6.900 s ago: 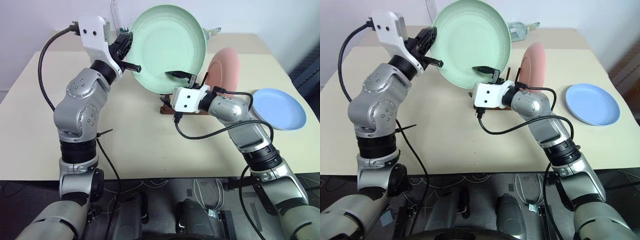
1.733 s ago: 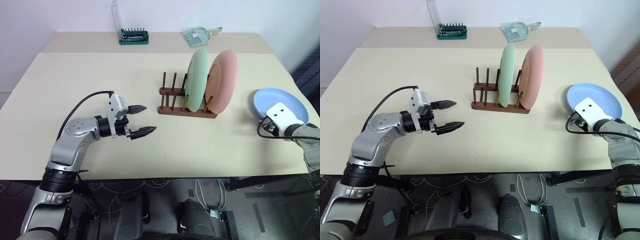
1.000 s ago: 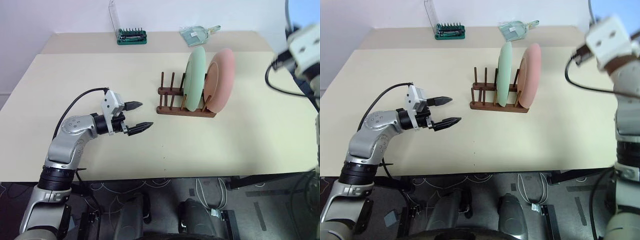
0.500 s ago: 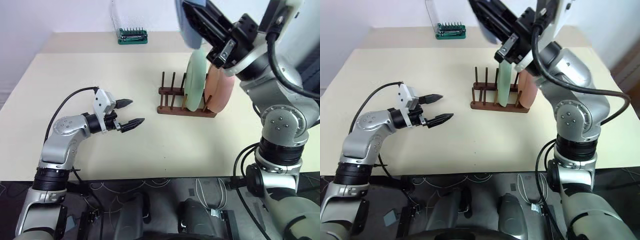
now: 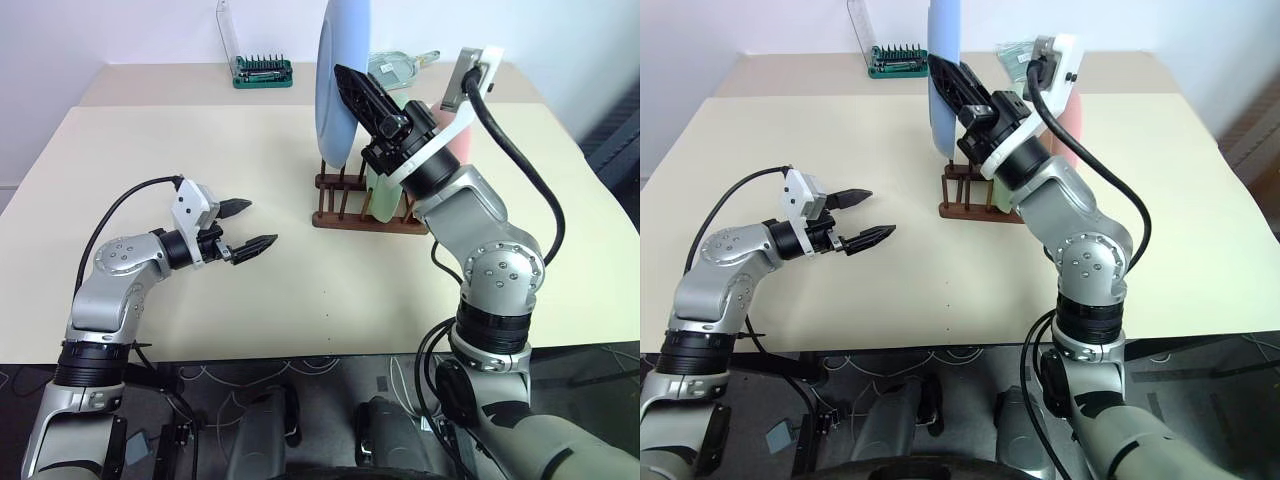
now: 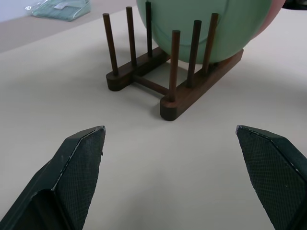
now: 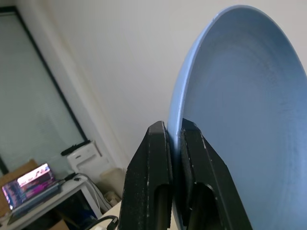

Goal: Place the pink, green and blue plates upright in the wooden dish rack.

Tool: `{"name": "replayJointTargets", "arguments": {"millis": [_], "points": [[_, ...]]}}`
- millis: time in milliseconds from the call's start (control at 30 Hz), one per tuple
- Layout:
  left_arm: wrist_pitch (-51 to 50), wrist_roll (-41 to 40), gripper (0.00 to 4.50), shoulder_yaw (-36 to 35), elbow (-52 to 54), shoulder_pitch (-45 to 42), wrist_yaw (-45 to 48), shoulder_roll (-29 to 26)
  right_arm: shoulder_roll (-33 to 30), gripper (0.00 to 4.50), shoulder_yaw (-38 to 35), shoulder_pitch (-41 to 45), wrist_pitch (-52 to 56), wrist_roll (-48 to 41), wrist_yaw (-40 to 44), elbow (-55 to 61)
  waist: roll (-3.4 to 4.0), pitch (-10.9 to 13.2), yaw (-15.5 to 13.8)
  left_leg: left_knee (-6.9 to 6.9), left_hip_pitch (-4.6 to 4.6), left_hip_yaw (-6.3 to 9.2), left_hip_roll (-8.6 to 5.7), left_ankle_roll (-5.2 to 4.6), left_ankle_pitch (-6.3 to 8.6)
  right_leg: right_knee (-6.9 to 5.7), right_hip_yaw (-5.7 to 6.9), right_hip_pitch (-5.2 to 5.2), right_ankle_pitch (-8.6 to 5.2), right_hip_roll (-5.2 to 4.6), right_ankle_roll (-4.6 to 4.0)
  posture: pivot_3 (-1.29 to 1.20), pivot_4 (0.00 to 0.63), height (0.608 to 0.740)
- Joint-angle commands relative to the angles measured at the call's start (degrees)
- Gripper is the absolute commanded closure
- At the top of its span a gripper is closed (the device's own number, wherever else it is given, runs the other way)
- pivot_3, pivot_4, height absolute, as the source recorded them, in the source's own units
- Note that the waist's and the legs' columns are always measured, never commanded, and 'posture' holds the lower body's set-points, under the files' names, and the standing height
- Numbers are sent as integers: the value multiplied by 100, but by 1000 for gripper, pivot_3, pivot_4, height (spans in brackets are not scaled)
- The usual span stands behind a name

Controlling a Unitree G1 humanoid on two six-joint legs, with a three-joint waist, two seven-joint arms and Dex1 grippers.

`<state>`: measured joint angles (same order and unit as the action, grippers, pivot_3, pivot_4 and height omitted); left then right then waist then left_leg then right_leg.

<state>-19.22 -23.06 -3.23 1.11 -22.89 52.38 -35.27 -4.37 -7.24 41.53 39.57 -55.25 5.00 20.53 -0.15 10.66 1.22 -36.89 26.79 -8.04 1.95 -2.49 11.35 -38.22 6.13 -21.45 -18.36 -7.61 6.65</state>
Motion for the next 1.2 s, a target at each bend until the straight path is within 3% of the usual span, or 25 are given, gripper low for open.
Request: {"name": "replayJointTargets", "arguments": {"millis": [33,800,1200], "points": [[47,-29,0,-131,127,-99,5,-69,214,4438,112,42,-23,85,-334,71,0,0,-1,0,0,0,0,0,0,0,0,0,0,0,0,0,150,736],[13,-76,0,-148,191,-50,49,-119,199,4438,-243,107,159,-267,-419,-231,0,0,-4,3,3,0,-1,0,0,3,0,-3,0,-1,0,0,150,736],[37,-56,0,-114,192,-56,69,-92,275,4438,-199,-10,424,-212,-873,-434,0,0,-3,4,3,0,-1,0,0,3,0,-4,0,-2,0,0,150,736]]}}
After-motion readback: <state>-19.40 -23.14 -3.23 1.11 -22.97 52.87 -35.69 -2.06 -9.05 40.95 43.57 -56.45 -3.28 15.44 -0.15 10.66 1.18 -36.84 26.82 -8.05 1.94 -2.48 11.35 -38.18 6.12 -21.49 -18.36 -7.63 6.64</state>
